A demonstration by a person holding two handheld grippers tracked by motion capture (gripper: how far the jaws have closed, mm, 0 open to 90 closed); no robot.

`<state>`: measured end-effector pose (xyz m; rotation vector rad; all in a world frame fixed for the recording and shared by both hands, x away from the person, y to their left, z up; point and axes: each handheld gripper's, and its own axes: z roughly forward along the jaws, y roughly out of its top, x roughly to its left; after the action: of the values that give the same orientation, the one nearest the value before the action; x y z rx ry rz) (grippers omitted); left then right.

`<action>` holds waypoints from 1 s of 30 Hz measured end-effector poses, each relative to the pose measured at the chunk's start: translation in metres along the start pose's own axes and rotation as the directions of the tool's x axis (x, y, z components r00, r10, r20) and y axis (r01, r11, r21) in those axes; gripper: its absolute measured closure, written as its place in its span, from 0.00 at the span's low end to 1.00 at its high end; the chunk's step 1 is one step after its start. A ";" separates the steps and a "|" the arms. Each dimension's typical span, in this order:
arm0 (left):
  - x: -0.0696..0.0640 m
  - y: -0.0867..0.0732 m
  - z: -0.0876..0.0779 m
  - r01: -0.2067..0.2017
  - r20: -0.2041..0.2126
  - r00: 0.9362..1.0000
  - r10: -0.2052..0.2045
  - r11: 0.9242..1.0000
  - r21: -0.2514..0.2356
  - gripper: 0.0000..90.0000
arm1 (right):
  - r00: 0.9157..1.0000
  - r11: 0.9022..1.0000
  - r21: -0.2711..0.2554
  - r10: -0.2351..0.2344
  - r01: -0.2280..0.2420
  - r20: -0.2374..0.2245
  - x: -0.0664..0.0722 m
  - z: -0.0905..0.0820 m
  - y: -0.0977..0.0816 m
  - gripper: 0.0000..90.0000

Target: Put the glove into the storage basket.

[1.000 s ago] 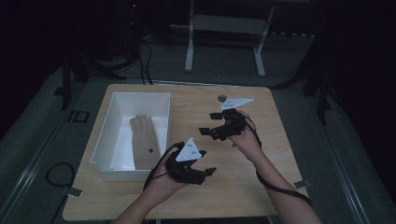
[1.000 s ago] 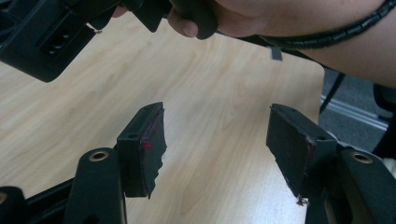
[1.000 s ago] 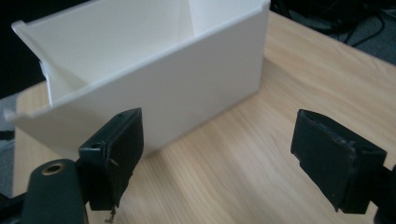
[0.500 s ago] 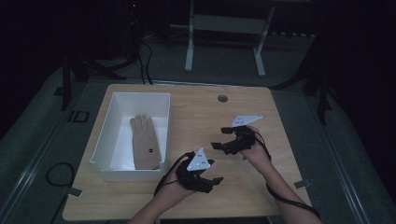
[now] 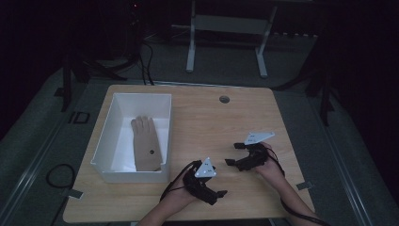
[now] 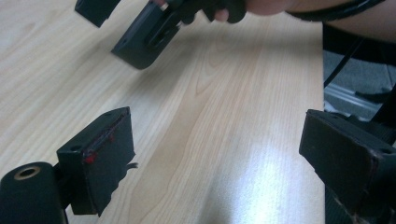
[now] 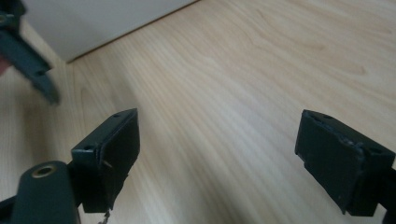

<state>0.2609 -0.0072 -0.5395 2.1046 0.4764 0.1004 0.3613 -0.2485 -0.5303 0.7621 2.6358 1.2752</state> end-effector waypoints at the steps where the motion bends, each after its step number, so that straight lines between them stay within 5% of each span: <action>1: 0.000 -0.002 0.002 0.003 0.003 1.000 -0.003 1.000 0.003 0.11 | 1.000 1.000 0.002 0.002 -0.002 -0.001 0.000 -0.002 -0.004 0.16; 13: 0.003 -0.015 0.013 0.015 -0.030 0.999 -0.016 0.999 -0.034 0.03 | 0.999 1.000 -0.001 0.013 -0.012 0.040 0.005 -0.023 -0.038 0.15; 23: 0.000 -0.022 0.021 0.011 0.010 1.000 -0.011 1.000 -0.012 0.03 | 0.997 1.000 -0.003 0.025 -0.025 0.077 0.007 -0.037 -0.062 0.14; 30: -0.001 -0.026 0.020 -0.004 -0.031 1.000 0.003 1.000 -0.008 0.03 | 0.995 0.999 -0.038 0.028 -0.024 0.099 0.012 -0.048 -0.075 0.14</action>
<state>0.2576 -0.0107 -0.5715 2.0986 0.4903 0.1372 0.3072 -0.3153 -0.5556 0.8344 2.5261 1.2538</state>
